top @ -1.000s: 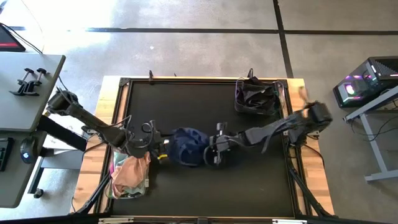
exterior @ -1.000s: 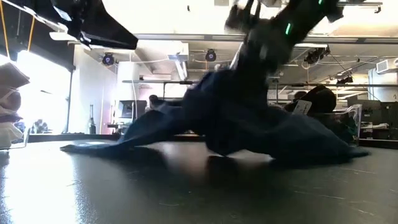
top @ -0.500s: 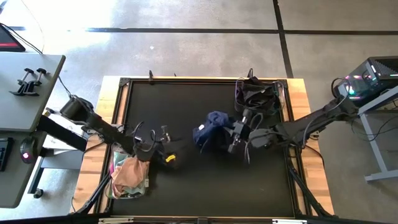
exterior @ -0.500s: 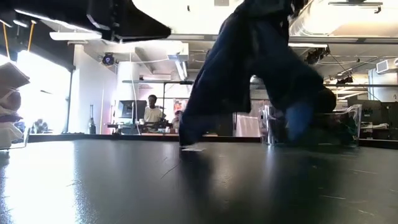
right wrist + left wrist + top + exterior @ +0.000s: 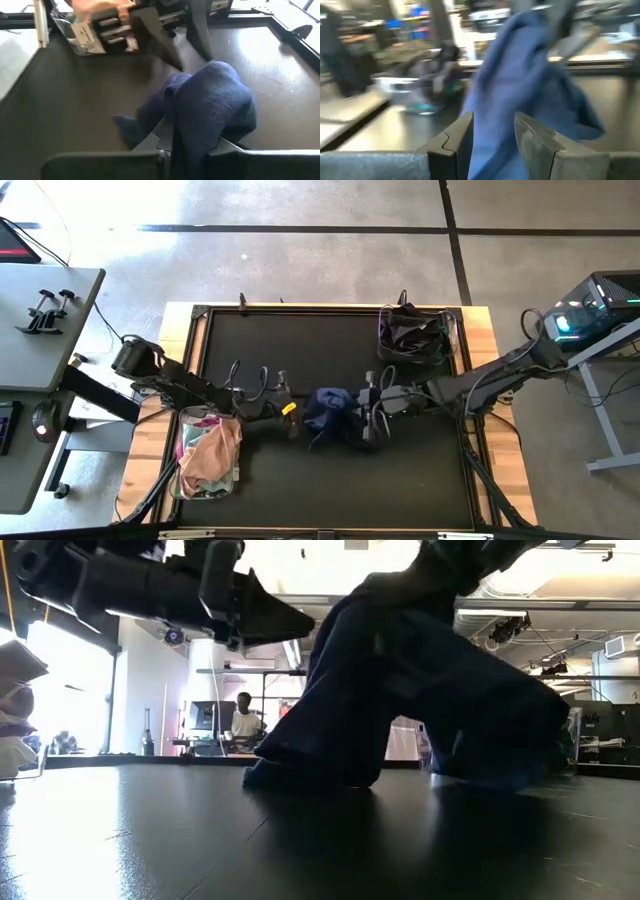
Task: Sort towels by color in basket
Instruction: Put the blue towel into the top transparent bin
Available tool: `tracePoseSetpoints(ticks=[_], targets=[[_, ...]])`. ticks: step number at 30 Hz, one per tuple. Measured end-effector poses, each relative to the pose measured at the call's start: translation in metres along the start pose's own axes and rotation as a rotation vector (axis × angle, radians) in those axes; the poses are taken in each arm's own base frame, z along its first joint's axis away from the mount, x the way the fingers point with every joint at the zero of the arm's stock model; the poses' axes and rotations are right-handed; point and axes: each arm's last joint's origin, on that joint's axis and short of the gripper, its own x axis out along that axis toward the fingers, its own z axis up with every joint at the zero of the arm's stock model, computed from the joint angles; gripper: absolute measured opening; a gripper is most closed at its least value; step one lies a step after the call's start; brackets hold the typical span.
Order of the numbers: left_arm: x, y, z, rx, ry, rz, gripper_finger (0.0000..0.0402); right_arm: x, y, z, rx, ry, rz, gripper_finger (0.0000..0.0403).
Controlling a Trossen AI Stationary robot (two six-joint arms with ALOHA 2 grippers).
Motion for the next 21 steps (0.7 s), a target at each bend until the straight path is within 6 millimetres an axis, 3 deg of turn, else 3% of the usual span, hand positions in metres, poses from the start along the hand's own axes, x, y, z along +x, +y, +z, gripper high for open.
tracePoseSetpoints(ticks=[5,9,12,18,21], targets=[[0.01,0.003,-0.004,-0.021,-0.057,-0.203,0.0129,0.022,-0.001,-0.008,0.002,0.007,-0.022,0.001],[0.017,0.002,-0.011,-0.007,-0.077,-0.181,0.0129,0.037,-0.005,-0.015,0.012,0.028,-0.046,0.0019],[0.022,0.002,-0.017,-0.011,-0.054,-0.095,0.0129,0.039,-0.01,-0.014,0.045,0.027,-0.041,0.0051],[0.018,0.013,-0.037,-0.135,0.101,0.268,0.0129,0.019,-0.02,-0.005,0.115,0.039,-0.041,0.0137],[0.014,0.017,-0.045,-0.147,0.179,0.342,0.0129,0.002,-0.024,0.002,0.17,0.026,-0.062,0.0158]])
